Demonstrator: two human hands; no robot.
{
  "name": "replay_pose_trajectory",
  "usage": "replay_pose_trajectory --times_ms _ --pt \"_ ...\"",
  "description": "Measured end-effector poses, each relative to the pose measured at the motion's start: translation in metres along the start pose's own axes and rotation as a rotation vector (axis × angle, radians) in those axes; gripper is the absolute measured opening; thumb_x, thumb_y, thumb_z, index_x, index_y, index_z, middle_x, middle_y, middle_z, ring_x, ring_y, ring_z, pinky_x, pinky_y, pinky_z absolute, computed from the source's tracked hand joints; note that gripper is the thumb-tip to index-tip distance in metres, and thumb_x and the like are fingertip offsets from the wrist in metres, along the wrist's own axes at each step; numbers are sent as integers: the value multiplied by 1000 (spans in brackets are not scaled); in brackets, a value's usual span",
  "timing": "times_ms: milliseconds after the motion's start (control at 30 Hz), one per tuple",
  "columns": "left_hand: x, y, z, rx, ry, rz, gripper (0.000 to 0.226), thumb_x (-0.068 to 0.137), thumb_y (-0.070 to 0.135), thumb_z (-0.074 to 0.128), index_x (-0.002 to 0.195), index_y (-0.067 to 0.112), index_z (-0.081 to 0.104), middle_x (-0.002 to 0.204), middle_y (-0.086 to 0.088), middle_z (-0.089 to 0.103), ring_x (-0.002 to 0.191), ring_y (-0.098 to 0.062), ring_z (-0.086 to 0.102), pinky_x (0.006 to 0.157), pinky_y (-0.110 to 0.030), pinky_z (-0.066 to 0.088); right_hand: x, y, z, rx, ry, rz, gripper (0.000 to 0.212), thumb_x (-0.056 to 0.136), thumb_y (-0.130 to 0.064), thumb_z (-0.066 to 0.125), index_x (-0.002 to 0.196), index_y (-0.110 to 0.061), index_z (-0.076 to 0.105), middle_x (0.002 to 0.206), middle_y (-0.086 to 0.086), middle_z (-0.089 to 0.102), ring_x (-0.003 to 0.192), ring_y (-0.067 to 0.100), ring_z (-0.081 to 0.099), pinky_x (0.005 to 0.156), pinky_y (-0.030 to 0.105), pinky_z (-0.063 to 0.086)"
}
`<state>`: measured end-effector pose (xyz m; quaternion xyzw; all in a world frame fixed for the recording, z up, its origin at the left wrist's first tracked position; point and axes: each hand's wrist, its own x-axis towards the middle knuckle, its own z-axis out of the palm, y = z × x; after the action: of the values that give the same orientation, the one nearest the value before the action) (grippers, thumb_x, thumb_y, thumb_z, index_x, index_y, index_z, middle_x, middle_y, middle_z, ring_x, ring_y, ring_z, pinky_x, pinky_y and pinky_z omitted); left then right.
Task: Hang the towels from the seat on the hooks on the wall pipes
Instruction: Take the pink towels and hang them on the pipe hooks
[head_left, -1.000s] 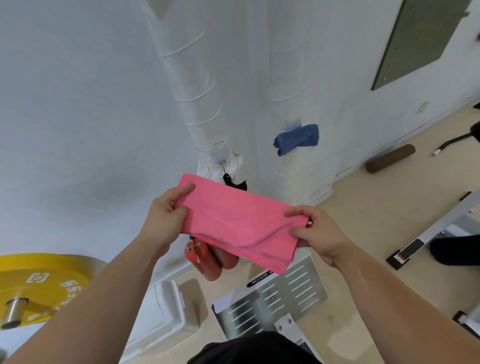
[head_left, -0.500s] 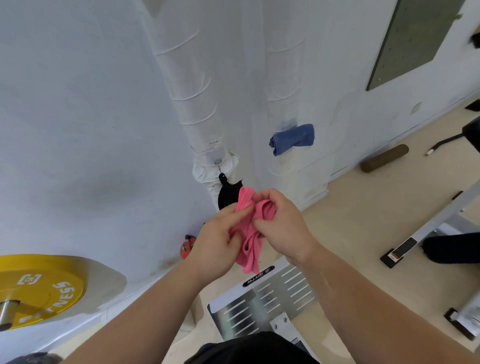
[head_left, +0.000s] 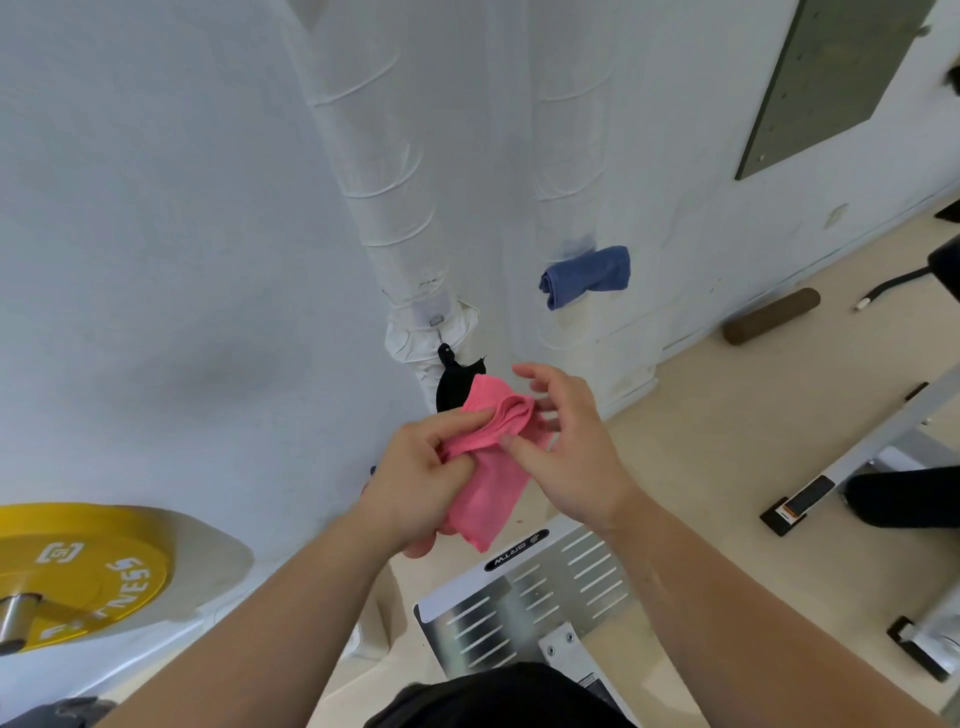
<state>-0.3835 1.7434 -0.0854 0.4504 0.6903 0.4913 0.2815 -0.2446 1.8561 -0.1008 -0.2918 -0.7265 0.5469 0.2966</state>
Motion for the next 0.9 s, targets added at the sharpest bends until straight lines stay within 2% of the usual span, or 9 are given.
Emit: replay_pose_trajectory --times_ms 67,133,233,333,467,633,700,767,900 --pt "6 2 -11 -178 3 -123 61 75 -5 55 97 46 80 100 7 79 89 -14 70 81 -35 55 -1 -1 -12 -26 -144 -70 80 81 -13 81 136 -53 39 142 -21 39 127 -17 39 101 4 35" --pt "11 7 -25 -309 -54 -185 50 68 -1 56 95 32 82 98 -2 78 86 -21 67 79 -34 52 -1 -7 -21 56 -271 -97 85 84 -14 80 139 -59 34 144 -19 47 131 -9 46 103 12 41" --pt "18 15 -43 -488 -210 -222 44 67 -7 58 96 19 79 99 -13 74 85 -24 66 76 -31 53 1 -19 -26 66 -363 -150 73 92 -12 71 135 -60 37 128 -7 64 115 9 65 98 27 53" --pt "24 15 -55 -599 -312 -277 37 70 -11 55 95 14 65 95 -20 68 74 -28 62 65 -29 51 2 -24 -24 60 -382 -146 46 95 -14 64 120 -49 47 117 -9 61 101 19 66 91 38 54" --pt "27 5 -66 -583 -310 -345 30 78 -3 64 101 15 59 95 -18 66 72 -25 64 62 -29 53 2 -22 -18 -1 -316 -183 28 96 -3 57 94 -30 62 97 -15 56 91 5 56 84 16 41" --pt "4 -28 -65 -780 -172 -441 84 66 55 87 141 34 55 136 -9 64 109 -32 61 84 -47 52 9 -20 -4 107 -195 13 39 100 0 50 91 -25 78 114 -4 60 100 -4 59 83 7 42" --pt "-8 -45 -57 -867 -146 -431 92 65 50 91 146 46 47 143 -8 57 110 -42 47 87 -64 36 14 -17 1 124 -155 63 36 101 -2 49 96 -24 77 119 -3 61 101 -5 59 82 7 43" --pt "-14 -55 -50 -832 -85 -420 91 70 30 91 142 59 43 130 -15 52 103 -44 35 78 -62 25 17 -13 6 110 -147 92 34 101 -4 51 98 -26 77 120 -4 61 101 -3 59 83 11 44" --pt "-13 -46 -52 -732 110 -347 82 84 1 74 140 54 47 101 -21 56 84 -41 49 72 -51 43 23 -5 17 71 -204 160 35 87 -10 75 113 -35 72 128 -6 57 106 0 60 89 24 52"
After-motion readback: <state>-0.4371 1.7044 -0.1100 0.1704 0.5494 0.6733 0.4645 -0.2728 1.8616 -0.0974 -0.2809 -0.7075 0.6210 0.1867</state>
